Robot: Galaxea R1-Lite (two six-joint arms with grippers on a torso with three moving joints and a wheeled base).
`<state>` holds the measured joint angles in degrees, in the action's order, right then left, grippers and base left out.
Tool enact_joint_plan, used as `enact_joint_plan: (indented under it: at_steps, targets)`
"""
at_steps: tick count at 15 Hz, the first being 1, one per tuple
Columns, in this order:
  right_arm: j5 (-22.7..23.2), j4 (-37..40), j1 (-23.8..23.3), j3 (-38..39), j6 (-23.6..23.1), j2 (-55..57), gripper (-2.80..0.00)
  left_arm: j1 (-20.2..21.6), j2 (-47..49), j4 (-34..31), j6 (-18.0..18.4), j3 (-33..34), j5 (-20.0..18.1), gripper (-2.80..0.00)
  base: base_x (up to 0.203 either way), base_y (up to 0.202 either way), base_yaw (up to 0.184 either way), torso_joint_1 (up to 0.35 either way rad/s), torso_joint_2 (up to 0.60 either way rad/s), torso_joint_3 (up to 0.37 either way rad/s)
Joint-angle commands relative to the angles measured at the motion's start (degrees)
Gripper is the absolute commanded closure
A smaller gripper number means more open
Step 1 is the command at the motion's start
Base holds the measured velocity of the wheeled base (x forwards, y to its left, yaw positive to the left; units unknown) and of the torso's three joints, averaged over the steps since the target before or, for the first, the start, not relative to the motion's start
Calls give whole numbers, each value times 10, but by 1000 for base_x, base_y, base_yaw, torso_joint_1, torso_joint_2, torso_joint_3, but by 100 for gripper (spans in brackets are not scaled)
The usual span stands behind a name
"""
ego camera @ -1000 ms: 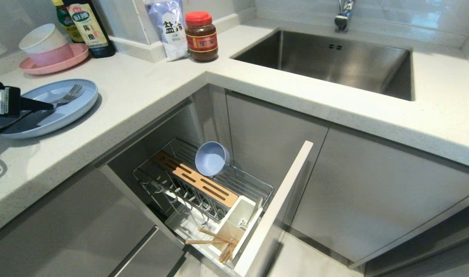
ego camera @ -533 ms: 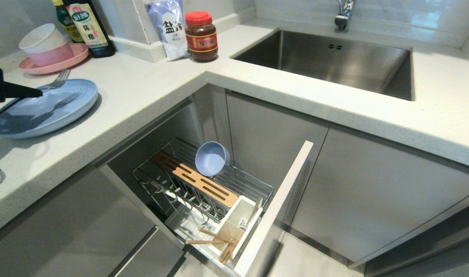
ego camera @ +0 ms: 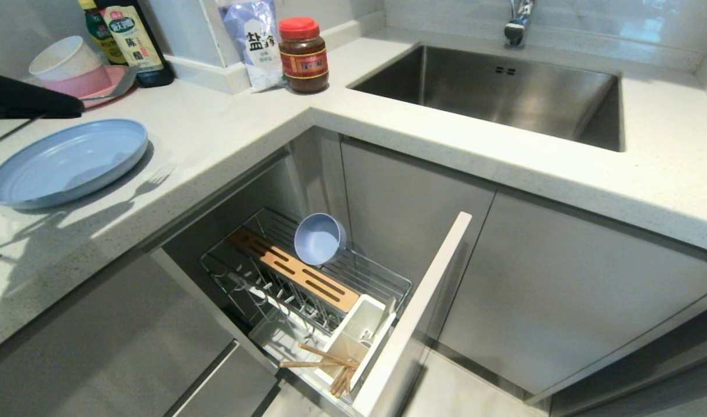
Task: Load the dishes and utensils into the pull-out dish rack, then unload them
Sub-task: Pick up the fork and place it in the cupboard
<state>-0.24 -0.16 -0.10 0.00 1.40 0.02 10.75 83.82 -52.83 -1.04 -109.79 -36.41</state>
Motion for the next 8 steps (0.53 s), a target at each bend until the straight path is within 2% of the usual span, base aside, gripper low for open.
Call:
enact_joint_plan:
  at_steps: [1, 3, 4, 5, 8]
  targets:
    - [0, 0, 0, 1, 0, -3, 0, -72, -24, -51, 3, 0, -2, 0, 0, 0, 0, 0, 0, 0]
    - [0, 0, 0, 1, 0, -2, 0, -115, -22, -96, 66, 3, 4, 0, 0, 0, 0, 0, 0, 0]
    - [0, 0, 0, 1, 0, -3, 0, -141, -15, -134, 107, 5, 25, 0, 0, 0, 0, 0, 0, 0]
    - [0, 0, 0, 1, 0, -3, 0, -169, -7, -152, 135, 13, 68, 0, 0, 0, 0, 0, 0, 0]
    - [0, 0, 0, 1, 0, -3, 0, -262, 26, -149, 158, 60, 170, 0, 0, 0, 0, 0, 0, 0]
